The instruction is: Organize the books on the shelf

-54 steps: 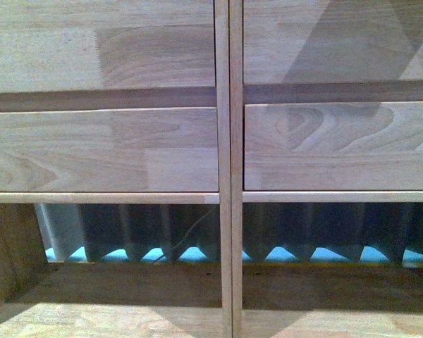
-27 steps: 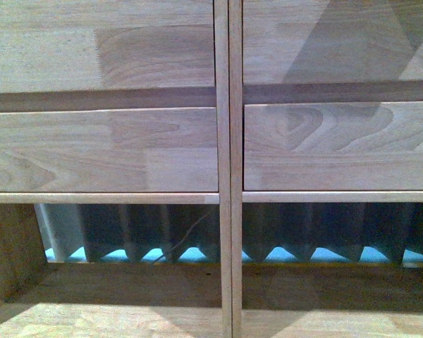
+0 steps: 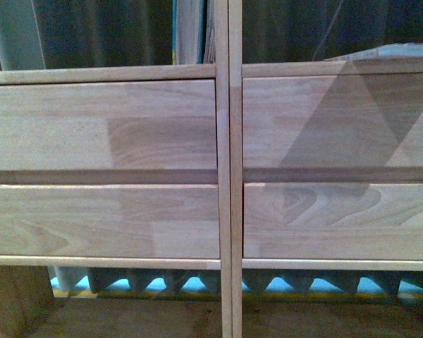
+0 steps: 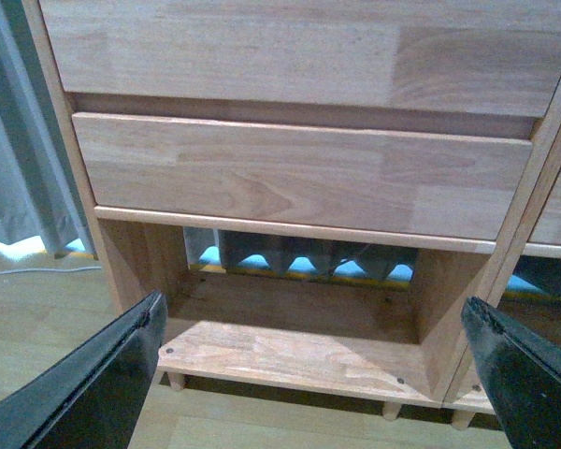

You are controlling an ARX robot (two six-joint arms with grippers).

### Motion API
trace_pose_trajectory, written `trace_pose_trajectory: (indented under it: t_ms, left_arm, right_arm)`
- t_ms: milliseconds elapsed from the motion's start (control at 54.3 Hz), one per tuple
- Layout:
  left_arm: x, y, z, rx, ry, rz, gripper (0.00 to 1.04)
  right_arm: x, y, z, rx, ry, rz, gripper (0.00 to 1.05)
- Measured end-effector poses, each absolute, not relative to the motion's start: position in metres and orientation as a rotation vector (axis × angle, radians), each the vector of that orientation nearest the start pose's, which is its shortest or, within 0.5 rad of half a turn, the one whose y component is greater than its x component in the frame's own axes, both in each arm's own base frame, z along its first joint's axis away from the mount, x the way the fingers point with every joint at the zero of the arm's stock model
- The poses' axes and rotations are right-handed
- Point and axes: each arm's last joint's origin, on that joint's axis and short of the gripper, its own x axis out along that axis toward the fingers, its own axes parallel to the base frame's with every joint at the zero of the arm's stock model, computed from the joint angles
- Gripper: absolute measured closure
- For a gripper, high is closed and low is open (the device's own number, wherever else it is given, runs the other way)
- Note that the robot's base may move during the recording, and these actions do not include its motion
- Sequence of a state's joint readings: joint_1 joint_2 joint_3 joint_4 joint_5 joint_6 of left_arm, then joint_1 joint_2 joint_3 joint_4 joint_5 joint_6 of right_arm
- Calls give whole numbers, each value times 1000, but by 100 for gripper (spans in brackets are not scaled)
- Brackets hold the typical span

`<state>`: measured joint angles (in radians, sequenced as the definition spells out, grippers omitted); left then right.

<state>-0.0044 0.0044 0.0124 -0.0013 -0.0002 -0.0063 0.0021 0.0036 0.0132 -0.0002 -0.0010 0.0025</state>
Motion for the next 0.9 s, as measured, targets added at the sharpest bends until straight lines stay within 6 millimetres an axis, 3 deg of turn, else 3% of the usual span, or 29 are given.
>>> trace_pose_trajectory:
  t_ms: [571,774,903]
  left_arm:
    - [97,0,167,-4,-7,-4,7]
    - [97,0,167,-4,-7,-4,7]
    - [97,0,167,-5,-7,-4,7]
  right_arm:
    - [97,0,168,5,-9,-5,7]
    - [103,2,161,234,36,-495,7]
    - [110,5,162,355,97,-477,7]
